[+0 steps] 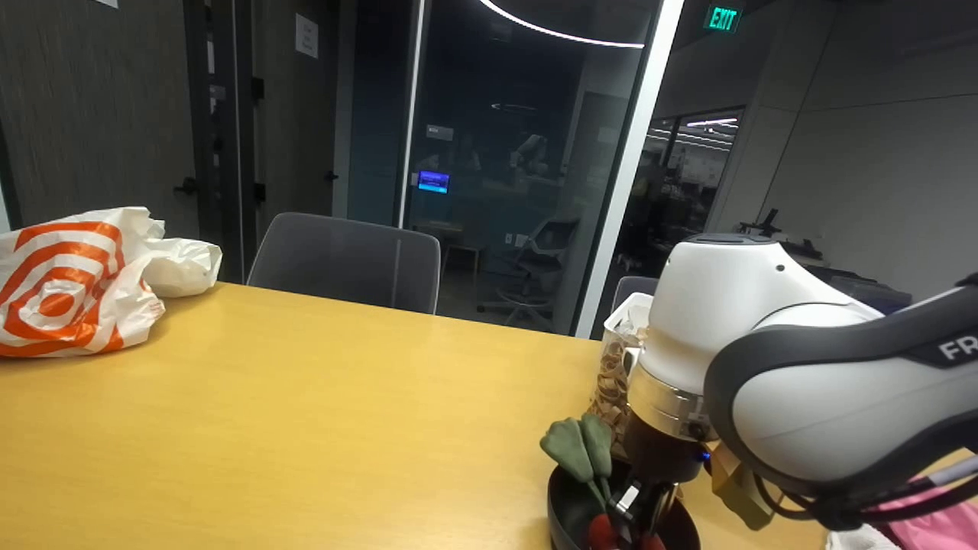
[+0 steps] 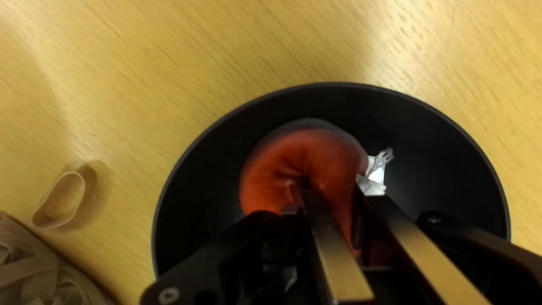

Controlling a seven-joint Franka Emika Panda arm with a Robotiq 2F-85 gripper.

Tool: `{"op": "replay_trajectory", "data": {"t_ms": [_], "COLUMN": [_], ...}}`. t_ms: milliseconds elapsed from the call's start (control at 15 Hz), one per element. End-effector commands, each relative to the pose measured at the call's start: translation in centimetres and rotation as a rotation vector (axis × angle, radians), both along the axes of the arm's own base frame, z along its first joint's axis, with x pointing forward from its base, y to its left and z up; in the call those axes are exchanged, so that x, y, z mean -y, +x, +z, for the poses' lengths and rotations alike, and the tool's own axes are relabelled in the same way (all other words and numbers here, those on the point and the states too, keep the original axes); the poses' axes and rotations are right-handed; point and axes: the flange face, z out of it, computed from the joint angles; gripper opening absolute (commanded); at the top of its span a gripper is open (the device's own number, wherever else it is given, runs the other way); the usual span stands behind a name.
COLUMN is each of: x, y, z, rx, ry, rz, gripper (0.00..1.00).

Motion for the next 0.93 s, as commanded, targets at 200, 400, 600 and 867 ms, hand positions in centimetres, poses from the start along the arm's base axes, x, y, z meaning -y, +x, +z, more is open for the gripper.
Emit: {"op": "replay_trajectory", "data": {"t_ms": [200, 400, 600, 867], "x": [0.8, 1.5, 2.3, 2.0], "y": [-0.1, -0.2, -0.1, -0.4], "z": [3.1, 5.2, 7.3, 10.9], "rx": [0.014, 0.026, 0.007, 0.036], "ry": [-0.001, -0.006, 0.019, 0.105], "rz": [-0.04, -0.067, -0.1, -0.093], "gripper": [0.1, 0.09, 0.09, 0.1]}}
